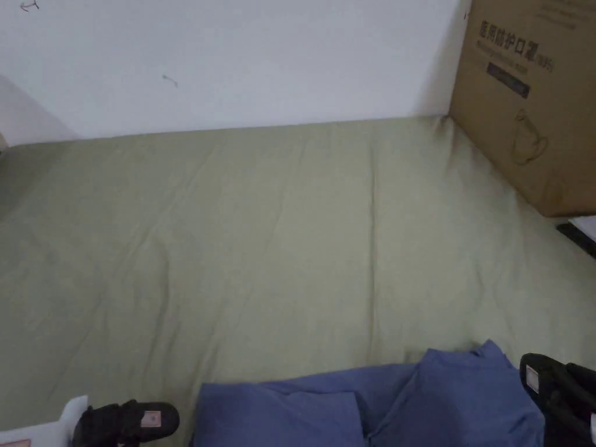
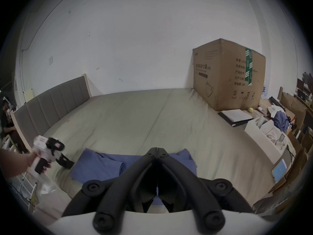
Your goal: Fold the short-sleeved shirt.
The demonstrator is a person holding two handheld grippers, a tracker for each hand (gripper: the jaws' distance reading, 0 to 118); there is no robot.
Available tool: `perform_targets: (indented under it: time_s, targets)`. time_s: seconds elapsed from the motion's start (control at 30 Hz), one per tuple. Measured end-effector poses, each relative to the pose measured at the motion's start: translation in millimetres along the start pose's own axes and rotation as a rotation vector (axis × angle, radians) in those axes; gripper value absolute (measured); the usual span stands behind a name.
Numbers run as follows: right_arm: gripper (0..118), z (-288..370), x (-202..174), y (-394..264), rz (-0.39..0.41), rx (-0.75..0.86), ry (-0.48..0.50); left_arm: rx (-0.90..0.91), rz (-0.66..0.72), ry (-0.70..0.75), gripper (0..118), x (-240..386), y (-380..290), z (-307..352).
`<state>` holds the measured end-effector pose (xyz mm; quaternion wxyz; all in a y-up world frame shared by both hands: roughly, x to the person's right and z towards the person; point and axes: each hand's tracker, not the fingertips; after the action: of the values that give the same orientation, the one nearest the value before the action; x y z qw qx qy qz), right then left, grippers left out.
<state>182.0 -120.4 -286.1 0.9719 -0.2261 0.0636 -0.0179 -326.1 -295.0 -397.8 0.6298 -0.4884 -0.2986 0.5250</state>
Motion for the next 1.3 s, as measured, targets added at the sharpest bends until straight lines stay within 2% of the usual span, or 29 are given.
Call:
perform_targets:
  time_s: [0.03,0.13,0.3,0.33,0.37,0.4,0.43,0.47,0.5,0.67,0.73,0.83,0.93,1.03,1.1,1.17,1.2,1.3]
  targets:
    - [0,-4.3,-2.6,-0.6,-0.017,-0.019,0.024,-0.066,0.021,-0.032,118,-8.5,-1.4,-16.2]
    - [0,-14.5,-8.4,-0.9,-0.052,-0.054,0.061,-0.115,-0.067,-0.182,118,-5.9,6.7,-43.4]
    - [0,-26.2,-17.3,-3.7,-0.052,-0.077,0.056,-0.076,-0.084,-0.177,116,-16.2,29.8,-70.1]
    - [0,-27.7,-18.1,-4.1,-0.055,-0.082,0.059,-0.04,-0.108,-0.111,95,-12.0,22.4,-80.8]
    - [0,-28.6,-18.8,-4.9,-0.057,-0.094,0.064,-0.009,-0.12,0.05,48,-16.2,23.4,-86.5]
    - [0,-28.7,-18.9,-5.1,-0.054,-0.092,0.066,-0.005,-0.141,0.264,5,-22.5,22.8,-93.2]
    - [0,-28.6,-18.8,-5.3,-0.048,-0.095,0.067,-0.007,-0.12,0.073,5,-23.9,16.8,-91.2]
    - [0,-28.4,-18.8,-5.3,-0.038,-0.098,0.065,0.016,-0.115,0.04,5,-15.2,16.9,-89.7]
    - [0,-28.1,-18.7,-5.0,-0.029,-0.099,0.06,-0.009,-0.143,0.132,5,-11.4,16.2,-91.2]
    - [0,-22.4,-13.2,0.5,-0.037,-0.092,0.062,-0.003,-0.265,0.287,5,44.1,6.9,-71.5]
    - [0,-17.7,-9.7,2.6,-0.055,-0.075,0.064,0.001,-0.323,0.28,5,68.7,1.4,-49.2]
    - [0,-9.8,-4.0,2.8,-0.089,-0.046,0.077,0.07,-0.332,0.438,5,109.6,-4.3,-11.4]
    - [0,-4.2,2.6,-0.3,-0.114,-0.041,0.088,0.172,-0.354,0.721,5,143.5,-14.8,20.0]
    - [0,1.1,11.0,-7.0,-0.143,-0.04,0.094,0.241,-0.416,0.973,5,168.0,-30.6,16.9]
    - [0,3.7,16.6,-11.2,-0.164,-0.044,0.098,0.196,-0.52,1.045,5,177.3,-39.5,-6.6]
    - [0,7.7,23.7,-13.9,-0.186,-0.049,0.098,0.147,-0.58,1.048,5,181.2,-44.9,-38.6]
    - [0,9.8,27.0,-14.7,-0.196,-0.05,0.097,0.035,-0.688,1.61,5,192.9,-43.8,-28.7]
    - [0,16.2,36.8,-16.0,-0.206,-0.047,0.08,-0.044,-0.557,1.404,6,179.9,-35.6,-76.8]
